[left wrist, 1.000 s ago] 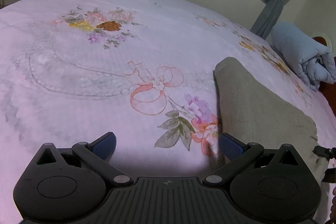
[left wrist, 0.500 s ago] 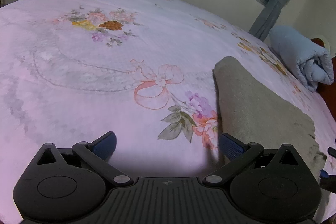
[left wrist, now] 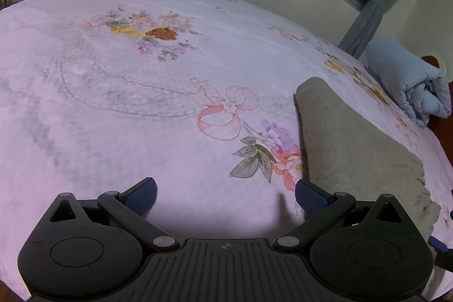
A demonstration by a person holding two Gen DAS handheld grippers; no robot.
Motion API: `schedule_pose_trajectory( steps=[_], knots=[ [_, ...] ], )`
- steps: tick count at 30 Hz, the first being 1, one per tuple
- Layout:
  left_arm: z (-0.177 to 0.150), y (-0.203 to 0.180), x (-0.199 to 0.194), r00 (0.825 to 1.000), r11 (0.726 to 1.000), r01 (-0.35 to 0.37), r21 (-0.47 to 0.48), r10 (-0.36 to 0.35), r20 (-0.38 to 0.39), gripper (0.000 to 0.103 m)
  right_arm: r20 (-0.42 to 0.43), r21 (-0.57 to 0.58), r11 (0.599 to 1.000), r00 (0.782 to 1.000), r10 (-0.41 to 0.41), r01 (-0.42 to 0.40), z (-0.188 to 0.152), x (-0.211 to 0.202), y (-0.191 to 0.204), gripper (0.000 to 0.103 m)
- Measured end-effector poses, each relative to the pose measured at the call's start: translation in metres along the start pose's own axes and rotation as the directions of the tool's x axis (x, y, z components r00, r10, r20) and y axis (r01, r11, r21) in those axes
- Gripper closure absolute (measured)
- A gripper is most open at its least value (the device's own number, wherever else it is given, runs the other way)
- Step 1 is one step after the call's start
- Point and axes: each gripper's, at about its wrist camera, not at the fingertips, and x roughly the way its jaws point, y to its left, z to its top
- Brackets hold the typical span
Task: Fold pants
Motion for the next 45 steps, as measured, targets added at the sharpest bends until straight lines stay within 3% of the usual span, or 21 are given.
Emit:
schedule_pose_trajectory(
  steps=[6,7,8,10,14,16,17,18,19,20,21,22,23,25,27,33,39,41,42,43,45],
  knots=[
    [0.000,-0.003,0.000,1.000,1.000,-0.010,0.008,0.010,-0.004,0.000,0.001,0.017,1.000,1.000,-0.008,0.008,0.009,0.031,0.005,0.041],
    [0.000,-0.003,0.000,1.000,1.000,-0.011,0.010,0.011,-0.004,0.000,0.003,0.004,1.000,1.000,-0.019,0.019,0.009,0.035,0.009,0.053],
    [0.000,-0.003,0.000,1.000,1.000,-0.012,0.011,0.012,-0.005,0.000,0.009,-0.035,0.998,0.999,-0.053,0.053,0.010,0.039,0.017,0.077],
    [0.000,-0.005,0.000,1.000,1.000,-0.016,0.017,0.016,-0.006,0.000,0.020,-0.095,0.993,0.998,-0.061,0.063,0.010,0.038,0.031,0.079],
    [-0.002,-0.006,0.001,1.000,0.999,-0.021,0.029,0.021,-0.005,0.000,0.071,-0.174,0.985,0.997,0.002,0.011,0.005,0.020,0.049,0.080],
    [-0.002,-0.006,0.001,1.000,0.999,-0.022,0.036,0.022,-0.006,0.000,0.087,-0.173,0.983,0.995,-0.048,0.063,0.004,0.019,0.036,0.080],
    [-0.002,-0.006,0.002,1.000,0.999,-0.022,0.040,0.022,-0.008,0.000,0.074,-0.153,0.980,0.991,-0.114,0.124,0.006,0.023,0.023,0.076],
    [-0.001,-0.007,0.003,1.000,0.999,-0.022,0.046,0.023,-0.011,0.000,0.054,-0.137,0.982,0.991,-0.122,0.129,0.006,0.027,0.013,0.073],
    [0.000,-0.007,0.003,1.000,0.998,-0.022,0.051,0.023,-0.014,0.000,0.038,-0.103,0.990,0.995,-0.089,0.092,0.008,0.026,0.005,0.071],
    [0.000,-0.007,0.002,1.000,0.998,-0.021,0.053,0.021,-0.016,0.000,0.047,-0.078,0.995,0.997,-0.057,0.061,0.010,0.019,0.004,0.063],
    [0.001,-0.007,0.002,1.000,0.998,-0.019,0.052,0.019,-0.017,0.000,0.088,-0.100,0.993,0.995,-0.053,0.062,0.010,0.010,0.009,0.058],
    [0.002,-0.007,0.001,1.000,0.999,-0.015,0.047,0.016,-0.016,0.000,0.128,-0.128,0.990,0.991,-0.046,0.062,0.011,0.002,0.013,0.038],
    [0.004,-0.008,0.001,1.000,0.999,-0.007,0.041,0.007,-0.012,0.000,0.164,-0.148,0.988,0.986,-0.025,0.050,0.014,-0.007,0.017,0.028],
    [0.009,-0.011,0.003,1.000,0.999,0.007,0.032,-0.007,-0.005,0.000,0.156,-0.156,0.987,0.988,-0.010,0.034,0.023,-0.011,0.018,0.029],
    [0.012,-0.017,0.005,1.000,0.999,0.016,0.036,-0.016,0.001,0.000,0.129,-0.179,0.981,0.990,-0.054,0.077,0.033,-0.004,0.019,0.029],
    [0.012,-0.031,0.015,1.000,0.997,0.021,0.068,-0.019,-0.021,0.000,0.025,-0.181,0.979,0.995,-0.092,0.095,0.044,0.033,0.009,0.029],
    [0.007,-0.029,0.018,1.000,0.997,0.016,0.070,-0.014,-0.027,0.000,-0.073,-0.251,0.962,0.989,-0.127,0.105,0.039,0.064,0.018,0.019],
    [0.011,-0.031,0.021,0.999,0.997,0.036,0.068,-0.034,-0.025,0.000,-0.078,-0.263,0.956,0.985,-0.152,0.127,0.041,0.073,0.020,0.024],
    [0.014,-0.033,0.023,0.998,0.996,0.053,0.067,-0.051,-0.027,0.000,-0.081,-0.259,0.956,0.983,-0.163,0.137,0.042,0.075,0.022,0.033],
    [0.017,-0.036,0.026,0.997,0.995,0.072,0.063,-0.071,-0.031,0.000,-0.092,-0.259,0.956,0.982,-0.163,0.135,0.043,0.078,0.023,0.058],
    [0.024,-0.042,0.033,0.990,0.990,0.138,0.039,-0.137,-0.041,0.000,-0.099,-0.290,0.950,0.984,-0.147,0.112,0.042,0.075,0.033,0.060]
  ],
)
